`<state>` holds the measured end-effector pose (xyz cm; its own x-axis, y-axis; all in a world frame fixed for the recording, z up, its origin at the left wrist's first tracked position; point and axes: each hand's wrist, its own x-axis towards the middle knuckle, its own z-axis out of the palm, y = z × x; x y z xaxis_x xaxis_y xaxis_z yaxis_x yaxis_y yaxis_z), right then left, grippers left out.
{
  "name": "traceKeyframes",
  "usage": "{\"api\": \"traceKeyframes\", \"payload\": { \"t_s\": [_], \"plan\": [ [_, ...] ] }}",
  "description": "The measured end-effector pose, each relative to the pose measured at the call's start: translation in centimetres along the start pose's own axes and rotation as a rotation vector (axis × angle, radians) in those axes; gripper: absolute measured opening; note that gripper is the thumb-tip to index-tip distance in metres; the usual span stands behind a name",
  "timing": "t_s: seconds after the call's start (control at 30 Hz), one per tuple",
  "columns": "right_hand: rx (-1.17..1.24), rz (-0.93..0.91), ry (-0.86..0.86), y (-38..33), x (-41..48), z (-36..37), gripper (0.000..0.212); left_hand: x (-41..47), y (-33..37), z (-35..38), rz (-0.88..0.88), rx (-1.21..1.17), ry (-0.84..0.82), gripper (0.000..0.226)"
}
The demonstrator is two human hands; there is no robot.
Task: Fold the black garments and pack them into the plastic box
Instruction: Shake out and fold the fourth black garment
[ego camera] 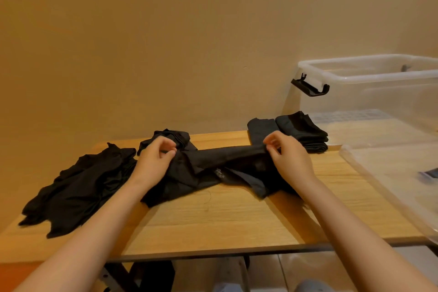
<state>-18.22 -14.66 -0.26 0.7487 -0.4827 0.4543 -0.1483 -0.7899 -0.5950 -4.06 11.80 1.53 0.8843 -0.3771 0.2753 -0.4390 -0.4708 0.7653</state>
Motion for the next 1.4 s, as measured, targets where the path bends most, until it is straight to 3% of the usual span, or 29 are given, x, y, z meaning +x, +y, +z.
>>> {"api": "traceKeyframes", "payload": {
  "t_s": [0.07, 0.17, 0.27, 0.4, 0.53, 0.77, 0.9, 1.0, 1.1, 1.23, 1.3, 1.4],
  "plan": [
    [0.0, 0.03, -0.058, -0.2, 0.5, 0.0, 0.023, -0.1, 0.4, 0.6, 0.052, 0.016, -0.047, 0.02],
    [-0.063, 0.001, -0.278, -0.2, 0.0, 0.2, 0.044, -1.3, 0.2, 1.9, 0.144, 0.139, -0.335, 0.043],
    [-0.198, -0.004, -0.437, 0.5, -0.9, 0.8, 0.044, -1.6, -1.2, 3.1, 0.144, 0.315, -0.493, 0.056],
    [-0.171, 0.046, -0.322, 2.0, -1.0, 1.5, 0.02, -1.0, -1.9, 3.6, 0.172, 0.304, -0.343, 0.027],
    [-0.03, 0.025, -0.228, 2.2, -0.3, 0.9, 0.004, 0.5, -0.6, 2.7, 0.064, 0.064, -0.349, 0.002],
    [0.221, 0.001, -0.166, 0.3, 2.1, -1.8, 0.007, 3.5, 3.2, -1.1, -0.096, -0.363, -0.252, 0.02],
    [0.074, 0.036, -0.09, -0.1, 2.9, -1.2, 0.006, 5.4, 3.4, -0.8, -0.078, -0.195, -0.061, 0.013],
    [0.012, -0.052, -0.107, 0.1, 1.6, 0.2, 0.016, 4.5, 2.6, 0.8, -0.02, 0.009, -0.021, 0.039],
    [0.043, -0.146, -0.238, 0.7, -0.5, 0.8, 0.015, 1.0, 2.3, 2.8, 0.199, 0.075, -0.181, 0.029],
    [-0.084, -0.148, -0.444, 1.9, -2.3, 0.6, 0.038, -3.4, 1.3, 3.7, 0.276, 0.126, -0.519, 0.019],
    [-0.166, -0.154, -0.437, 2.3, -2.6, 0.8, 0.035, -4.1, 0.5, 3.8, 0.285, 0.23, -0.598, 0.024],
    [-0.151, -0.152, -0.299, 2.2, -2.3, 1.2, 0.013, -3.8, -0.1, 3.7, 0.266, 0.262, -0.578, 0.013]
  ]
}}
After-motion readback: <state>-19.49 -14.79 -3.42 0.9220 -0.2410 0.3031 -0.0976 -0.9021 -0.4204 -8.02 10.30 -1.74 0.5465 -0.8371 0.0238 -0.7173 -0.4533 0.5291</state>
